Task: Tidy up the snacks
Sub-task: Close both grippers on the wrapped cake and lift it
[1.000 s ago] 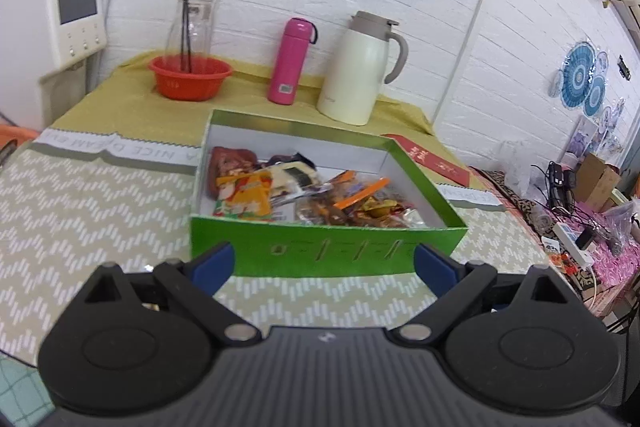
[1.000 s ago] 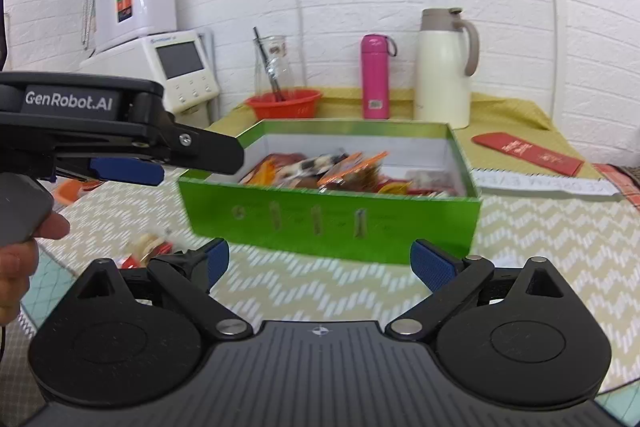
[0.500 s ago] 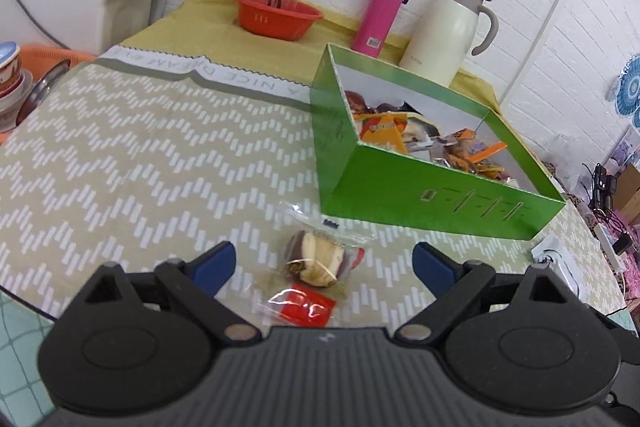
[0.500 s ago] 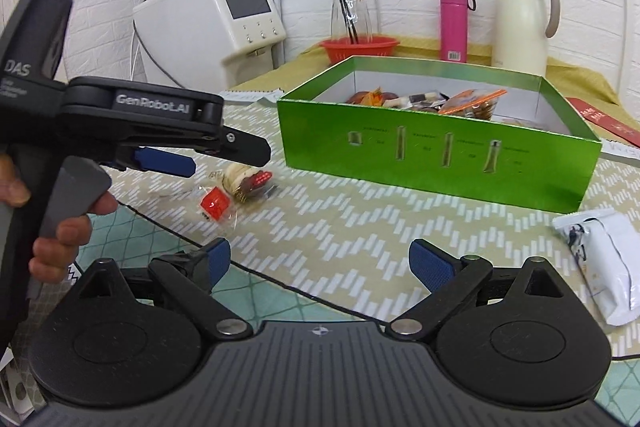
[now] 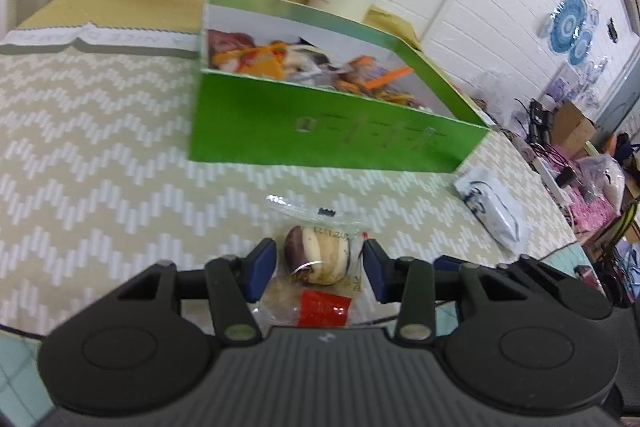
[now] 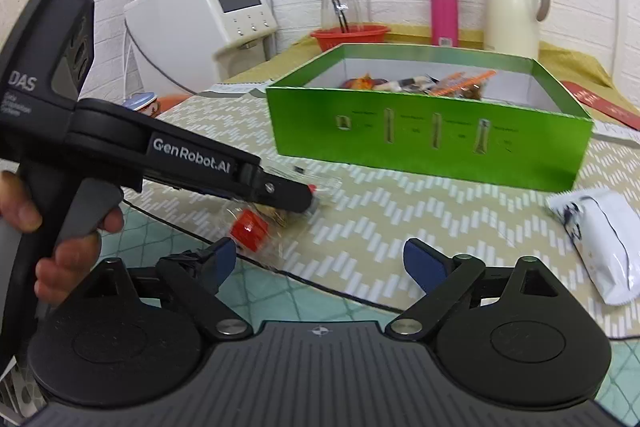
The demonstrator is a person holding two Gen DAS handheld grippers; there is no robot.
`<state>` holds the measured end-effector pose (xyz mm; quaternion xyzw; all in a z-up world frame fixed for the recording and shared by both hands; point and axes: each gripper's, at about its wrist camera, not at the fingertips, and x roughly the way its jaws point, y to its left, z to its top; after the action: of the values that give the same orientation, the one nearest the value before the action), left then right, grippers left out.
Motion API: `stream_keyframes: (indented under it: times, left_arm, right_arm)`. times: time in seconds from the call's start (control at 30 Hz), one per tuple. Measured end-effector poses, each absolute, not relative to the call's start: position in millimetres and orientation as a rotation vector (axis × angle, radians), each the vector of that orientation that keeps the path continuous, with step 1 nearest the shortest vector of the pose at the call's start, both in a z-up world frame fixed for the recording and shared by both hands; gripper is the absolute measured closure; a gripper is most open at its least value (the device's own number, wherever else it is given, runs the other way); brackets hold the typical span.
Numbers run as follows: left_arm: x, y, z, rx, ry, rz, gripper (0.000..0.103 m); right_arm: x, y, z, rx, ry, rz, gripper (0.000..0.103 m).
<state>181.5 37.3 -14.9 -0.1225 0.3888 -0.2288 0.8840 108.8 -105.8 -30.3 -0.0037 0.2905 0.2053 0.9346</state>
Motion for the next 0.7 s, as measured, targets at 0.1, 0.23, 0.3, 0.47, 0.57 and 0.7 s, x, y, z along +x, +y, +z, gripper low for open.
stream_keyframes:
  times: [0.1, 0.23, 0.3, 0.47, 0.57, 0.7]
  left_arm:
    - [176, 0, -14, -0.213, 0.832, -0.549, 0.051]
    - [175, -19, -9, -0.182, 0.821, -0.574, 0.059]
    - [175, -18, -4, -0.188, 0.805, -0.574, 0.059]
    - [173, -6, 1, -0.189, 0.799, -0.563, 0.059]
    - [173, -6, -3, -0.181, 0.815, -0.564, 0.063]
    - [174, -9, -6, -0.197, 0.826, -0.594, 0.064]
  right_arm:
    - [104, -119, -32, 0.021, 0.609, 0.393, 0.0]
    - [98, -141, -32, 0.063, 0.61, 0.343, 0.0]
    - [97, -146, -32, 0.082, 0.605, 0.335, 0.0]
    - [98, -138, -35, 0.07, 0.606, 0.366, 0.0]
    - [100, -134, -35, 0.072, 0.605, 0.359, 0.0]
    - [100, -135, -34, 0.072, 0.603, 0.356, 0.0]
